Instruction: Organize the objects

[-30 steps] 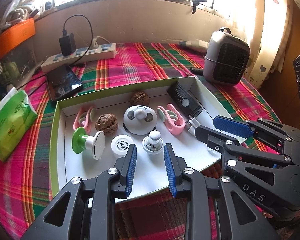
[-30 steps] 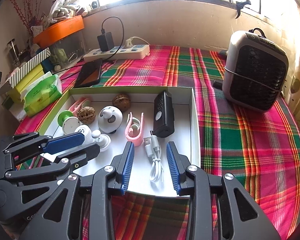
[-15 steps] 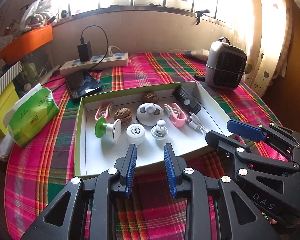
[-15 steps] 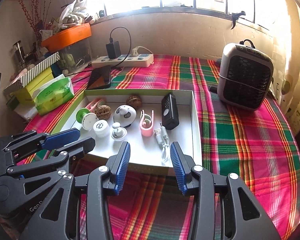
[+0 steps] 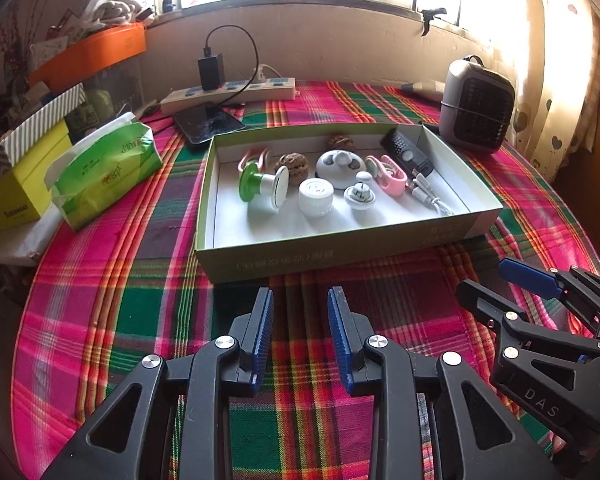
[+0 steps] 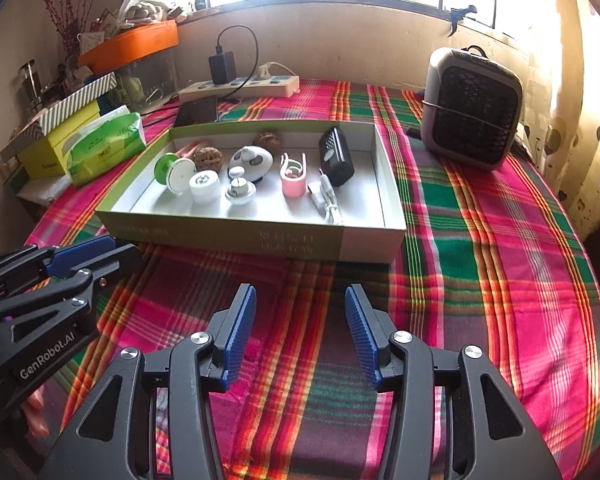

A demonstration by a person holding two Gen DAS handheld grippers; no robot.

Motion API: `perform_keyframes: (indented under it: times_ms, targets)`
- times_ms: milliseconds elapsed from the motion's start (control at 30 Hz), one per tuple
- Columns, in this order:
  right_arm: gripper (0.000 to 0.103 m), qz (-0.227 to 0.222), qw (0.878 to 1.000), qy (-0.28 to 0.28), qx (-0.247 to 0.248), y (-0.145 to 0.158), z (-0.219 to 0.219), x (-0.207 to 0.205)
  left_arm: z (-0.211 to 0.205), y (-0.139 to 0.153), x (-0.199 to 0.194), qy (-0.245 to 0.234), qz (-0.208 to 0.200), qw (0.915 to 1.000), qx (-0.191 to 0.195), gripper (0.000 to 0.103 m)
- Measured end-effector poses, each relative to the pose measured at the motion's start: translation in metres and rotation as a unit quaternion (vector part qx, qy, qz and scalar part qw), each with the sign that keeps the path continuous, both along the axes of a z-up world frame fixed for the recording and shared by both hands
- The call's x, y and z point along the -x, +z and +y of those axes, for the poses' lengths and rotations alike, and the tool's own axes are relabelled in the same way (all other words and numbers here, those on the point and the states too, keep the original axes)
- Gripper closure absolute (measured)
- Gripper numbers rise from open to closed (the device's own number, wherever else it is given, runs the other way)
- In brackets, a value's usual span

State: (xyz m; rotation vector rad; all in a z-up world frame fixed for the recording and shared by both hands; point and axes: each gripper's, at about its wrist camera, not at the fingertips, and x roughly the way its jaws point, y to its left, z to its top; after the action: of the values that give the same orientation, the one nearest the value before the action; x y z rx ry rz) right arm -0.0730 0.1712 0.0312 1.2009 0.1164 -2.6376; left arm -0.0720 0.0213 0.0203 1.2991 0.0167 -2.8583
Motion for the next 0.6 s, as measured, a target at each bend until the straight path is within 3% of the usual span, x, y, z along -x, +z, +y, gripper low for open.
perform_keyframes:
  times_ms: [333, 600]
  targets:
    - [0.05, -0.015, 0.999, -0.029, -0.01, -0.008, 0.008, -0.005, 0.003, -0.016, -0.004, 0.002, -0.027, 0.9996, 0.002, 0.076]
    - [0.045, -0.023, 0.999, -0.043, -0.02, -0.011, 0.011, -0.005, 0.002, -0.017, -0.004, 0.006, -0.013, 0.9999, -0.007, 0.075]
